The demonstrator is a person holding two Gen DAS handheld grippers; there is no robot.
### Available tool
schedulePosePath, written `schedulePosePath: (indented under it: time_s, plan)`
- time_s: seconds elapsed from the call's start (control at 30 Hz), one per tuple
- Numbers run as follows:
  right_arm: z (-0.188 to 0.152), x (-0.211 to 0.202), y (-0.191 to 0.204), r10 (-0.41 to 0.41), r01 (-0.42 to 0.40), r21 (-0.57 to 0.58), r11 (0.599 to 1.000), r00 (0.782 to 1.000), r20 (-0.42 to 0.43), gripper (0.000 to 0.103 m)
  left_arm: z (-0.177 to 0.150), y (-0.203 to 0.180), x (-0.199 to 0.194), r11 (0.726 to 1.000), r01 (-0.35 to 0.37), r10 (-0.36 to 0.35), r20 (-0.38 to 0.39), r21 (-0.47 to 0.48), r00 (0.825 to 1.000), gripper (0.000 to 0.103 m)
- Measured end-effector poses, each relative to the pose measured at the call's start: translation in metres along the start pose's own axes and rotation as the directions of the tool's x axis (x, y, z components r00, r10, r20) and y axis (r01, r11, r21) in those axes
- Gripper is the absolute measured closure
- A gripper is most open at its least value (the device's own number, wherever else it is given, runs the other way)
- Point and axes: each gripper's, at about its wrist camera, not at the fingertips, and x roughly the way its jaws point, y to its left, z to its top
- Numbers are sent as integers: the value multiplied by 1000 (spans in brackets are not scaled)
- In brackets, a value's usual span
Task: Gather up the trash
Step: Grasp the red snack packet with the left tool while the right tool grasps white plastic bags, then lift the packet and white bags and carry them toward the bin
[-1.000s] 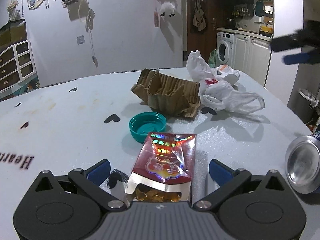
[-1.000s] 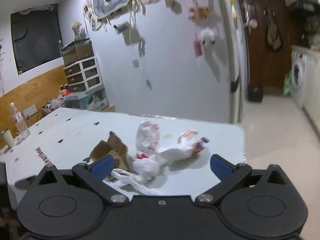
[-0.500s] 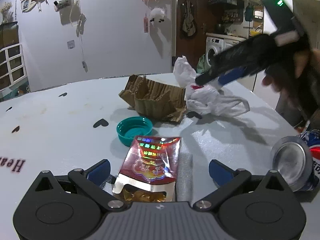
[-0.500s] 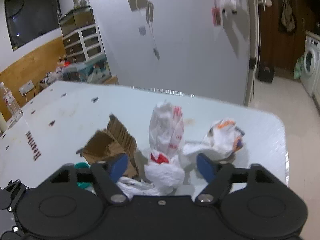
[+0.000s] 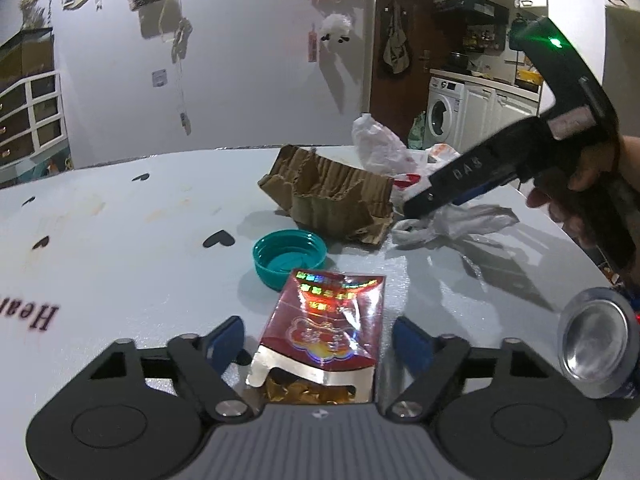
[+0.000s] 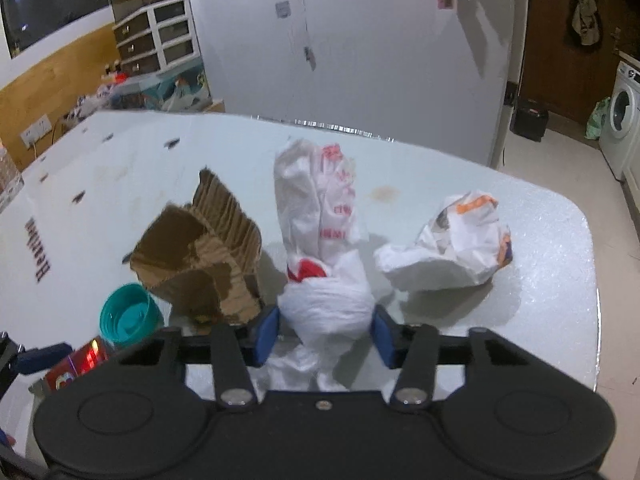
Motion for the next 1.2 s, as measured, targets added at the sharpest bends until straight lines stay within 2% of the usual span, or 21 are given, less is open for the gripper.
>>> schedulePosePath:
  time_s: [0.13,0.23,0.73,1.0,1.2]
  plan:
    - [-3,-6,3,17,-17,-31,999,1000,-5,55,1,1,1,1000,-11,11,6,1,1000,33]
    - [-4,-10,4,23,-23,-30,999,1000,-2,56,1,2,0,1000,-21,21,15,2,1000,48]
    - [-5,-56,6,46,-41,-60,997,996,78,57,5,12,-15,995,-46,56,116,-94,992,49]
    - [-19,-98,4,64,-50,-90,995,985,159,57,9,0,-21,992,-50,64,128,-113,990,49]
    - [-30,-126,-3,65,-45,-98,994,975,213,57,10,-8,-33,987,-51,76,165,-150,983,49]
